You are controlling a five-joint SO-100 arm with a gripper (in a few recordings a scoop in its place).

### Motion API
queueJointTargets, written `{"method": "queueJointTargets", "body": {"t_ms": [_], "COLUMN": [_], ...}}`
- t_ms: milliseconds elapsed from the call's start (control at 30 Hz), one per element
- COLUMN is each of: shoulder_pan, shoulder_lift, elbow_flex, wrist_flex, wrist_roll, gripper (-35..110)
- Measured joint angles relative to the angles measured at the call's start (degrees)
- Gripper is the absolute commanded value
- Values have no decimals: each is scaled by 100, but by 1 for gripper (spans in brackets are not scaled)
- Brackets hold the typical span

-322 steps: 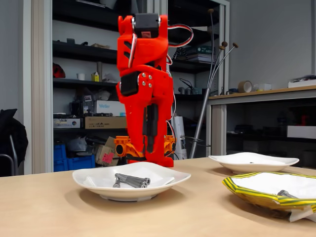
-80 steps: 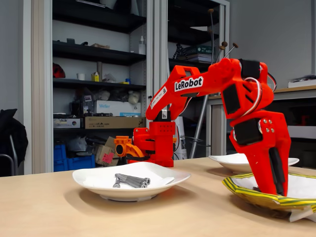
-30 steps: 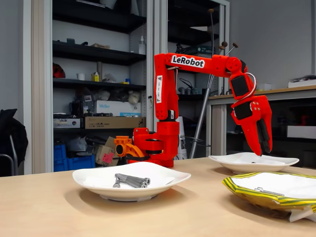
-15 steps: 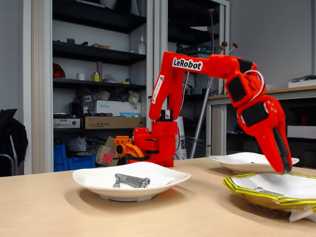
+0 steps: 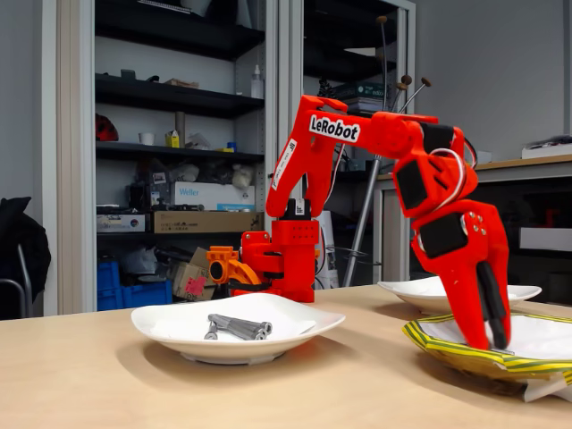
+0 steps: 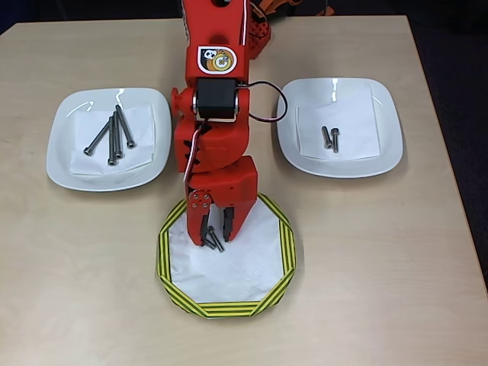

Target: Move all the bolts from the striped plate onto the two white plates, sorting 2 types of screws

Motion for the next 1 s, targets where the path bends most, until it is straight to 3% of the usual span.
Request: {"method": "queueJointTargets", "body": {"t_ms": [433,1000], "shoulder_pan": [9,-26], "shoulder_lift": [-334,-422], "elbow_flex": [-483,-1872], "wrist_flex": [483,2329], "wrist_roll": [35,-193], "gripper": [0,0]}}
